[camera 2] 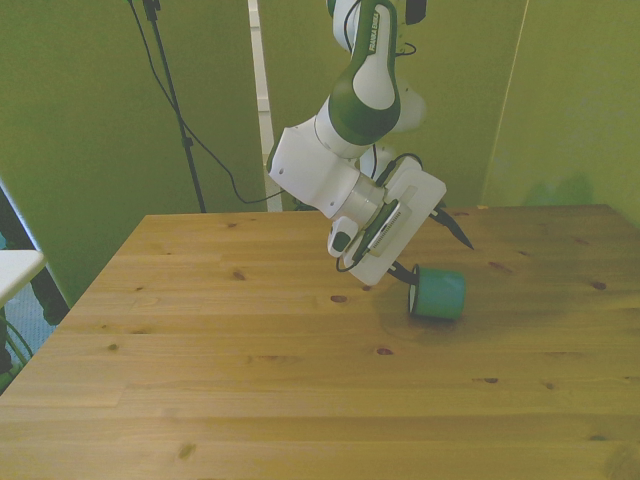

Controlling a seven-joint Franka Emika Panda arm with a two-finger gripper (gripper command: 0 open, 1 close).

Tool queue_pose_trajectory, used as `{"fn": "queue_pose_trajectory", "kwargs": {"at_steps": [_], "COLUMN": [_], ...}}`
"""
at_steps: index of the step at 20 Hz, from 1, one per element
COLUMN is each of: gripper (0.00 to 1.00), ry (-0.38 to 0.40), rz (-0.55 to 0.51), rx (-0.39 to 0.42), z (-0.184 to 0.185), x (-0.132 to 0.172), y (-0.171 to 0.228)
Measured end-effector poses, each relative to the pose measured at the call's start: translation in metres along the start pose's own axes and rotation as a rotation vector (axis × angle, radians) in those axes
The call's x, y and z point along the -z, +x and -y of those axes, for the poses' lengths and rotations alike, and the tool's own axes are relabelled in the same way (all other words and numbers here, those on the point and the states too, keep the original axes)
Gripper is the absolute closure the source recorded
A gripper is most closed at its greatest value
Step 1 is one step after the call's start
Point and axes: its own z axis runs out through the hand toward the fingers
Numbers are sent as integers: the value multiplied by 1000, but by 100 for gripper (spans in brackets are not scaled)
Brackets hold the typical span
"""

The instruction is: Flip the mug upright

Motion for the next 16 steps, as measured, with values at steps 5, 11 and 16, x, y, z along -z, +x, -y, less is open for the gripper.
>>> {"fn": "queue_pose_trajectory", "kwargs": {"at_steps": [5,11,16], "gripper": [100,100,100], "ry": [8,6,4], "rz": [6,12,14], "rx": [13,12,8], "z": [8,8,6], "x": [-8,-16,-17], "y": [-1,3,5]}}
